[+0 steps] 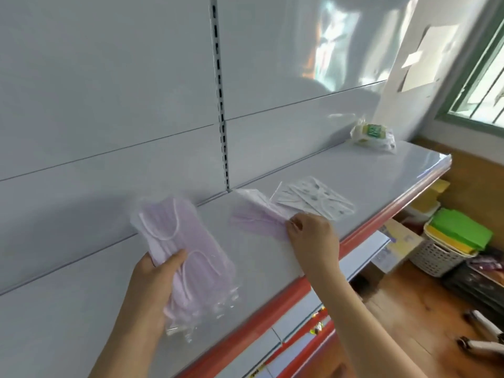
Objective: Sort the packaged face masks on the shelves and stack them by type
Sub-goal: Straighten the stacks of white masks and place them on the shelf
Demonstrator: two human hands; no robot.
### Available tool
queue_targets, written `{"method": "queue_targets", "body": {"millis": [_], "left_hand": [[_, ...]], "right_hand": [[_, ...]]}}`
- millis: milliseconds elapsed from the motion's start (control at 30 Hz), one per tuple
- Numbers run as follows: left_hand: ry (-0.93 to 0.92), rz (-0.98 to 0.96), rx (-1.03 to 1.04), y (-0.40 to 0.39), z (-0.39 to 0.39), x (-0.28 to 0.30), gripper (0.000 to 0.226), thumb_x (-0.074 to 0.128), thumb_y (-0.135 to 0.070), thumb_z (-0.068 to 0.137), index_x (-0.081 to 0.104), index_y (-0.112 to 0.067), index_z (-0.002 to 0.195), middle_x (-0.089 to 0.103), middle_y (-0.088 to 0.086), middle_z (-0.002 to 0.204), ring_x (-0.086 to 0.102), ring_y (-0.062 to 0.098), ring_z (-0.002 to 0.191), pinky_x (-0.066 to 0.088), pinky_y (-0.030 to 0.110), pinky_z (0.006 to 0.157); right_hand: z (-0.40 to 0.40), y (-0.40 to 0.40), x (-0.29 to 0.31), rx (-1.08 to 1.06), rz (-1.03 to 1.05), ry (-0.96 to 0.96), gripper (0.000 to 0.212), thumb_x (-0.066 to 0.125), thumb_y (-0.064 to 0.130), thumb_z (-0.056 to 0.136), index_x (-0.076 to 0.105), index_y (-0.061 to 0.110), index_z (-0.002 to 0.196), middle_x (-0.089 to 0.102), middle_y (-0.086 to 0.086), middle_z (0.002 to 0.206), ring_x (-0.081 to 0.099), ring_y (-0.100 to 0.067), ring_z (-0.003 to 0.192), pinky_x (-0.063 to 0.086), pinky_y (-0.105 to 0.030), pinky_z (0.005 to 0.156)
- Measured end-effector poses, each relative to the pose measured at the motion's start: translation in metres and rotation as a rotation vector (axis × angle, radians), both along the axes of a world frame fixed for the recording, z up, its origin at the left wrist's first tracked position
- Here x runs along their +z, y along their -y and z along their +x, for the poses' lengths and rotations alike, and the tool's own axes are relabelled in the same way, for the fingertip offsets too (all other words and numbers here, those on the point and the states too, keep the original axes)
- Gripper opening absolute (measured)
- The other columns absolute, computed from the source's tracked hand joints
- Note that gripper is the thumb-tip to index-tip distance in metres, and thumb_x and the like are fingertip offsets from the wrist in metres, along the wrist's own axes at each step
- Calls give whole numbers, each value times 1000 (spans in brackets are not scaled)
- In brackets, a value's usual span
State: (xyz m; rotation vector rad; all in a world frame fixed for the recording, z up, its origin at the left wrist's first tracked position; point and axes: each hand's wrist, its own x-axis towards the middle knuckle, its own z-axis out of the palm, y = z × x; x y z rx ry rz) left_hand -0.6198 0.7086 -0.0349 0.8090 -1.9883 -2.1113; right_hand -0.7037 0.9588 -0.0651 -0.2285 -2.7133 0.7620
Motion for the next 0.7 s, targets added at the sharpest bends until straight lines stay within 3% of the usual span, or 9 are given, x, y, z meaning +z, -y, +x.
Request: {"method": "queue_targets", "body": {"millis": [67,133,167,233,300,367,467,600,700], "left_hand": [[-18,48,18,-22,-11,1,25,65,-27,98,69,-10,115,76,9,98,72,29,89,55,44,90],[-28,133,-44,-44,-21,6,39,61,-49,95,69,-17,116,79,4,100,75,24,92,55,39,84],[-10,130,-71,-53,-26,7,44,66,-55,90,70,-18,113,79,5,98,76,23,90,55,36,78],[28,36,-8,-60,-35,3,50,84,-46,73,72,-15,109,79,9,89,76,27,79,55,34,70],[59,0,141,-57,-39,0,41,84,-27,71,72,-10,107,77,13,88,74,32,79,57,39,72],[80,-4,269,-50,-37,1,22,79,-15,84,70,-8,103,73,14,86,70,32,76,53,36,68],[92,-25,361,-46,-32,3,13,73,-13,90,67,-7,100,67,12,80,61,28,67,45,30,59],[66,-44,407,-56,-33,3,13,72,-10,90,67,-7,101,66,12,81,61,28,70,45,32,65],[37,9,384,-77,-39,4,10,71,-13,92,68,-13,101,70,12,92,66,32,82,48,37,72]], "right_hand": [[13,14,5,86,-158,-186,14,63,29,91,69,19,84,68,5,88,63,-18,84,43,-29,60],[33,40,15,397,-172,-253,15,61,36,91,70,24,88,69,12,95,63,-11,88,51,-26,65],[39,49,18,599,-174,-205,22,56,43,92,70,26,91,70,16,100,63,-8,93,53,-26,69],[35,49,24,862,-160,-23,40,43,56,96,71,27,95,70,16,105,63,-7,98,52,-27,75],[3,29,25,745,-147,47,41,41,57,98,69,27,99,69,12,102,63,-14,98,50,-33,76],[-39,2,21,499,91,97,36,50,53,96,60,25,117,63,4,114,56,-21,109,46,-35,87],[-76,-12,16,461,344,291,43,59,50,90,53,18,117,58,-2,116,52,-25,111,38,-35,92],[-83,-11,13,541,171,220,19,57,36,90,63,21,100,64,1,102,55,-24,103,34,-33,79],[-77,-20,28,515,-347,127,14,62,38,92,61,24,92,61,10,92,56,-4,87,39,-13,68]]}}
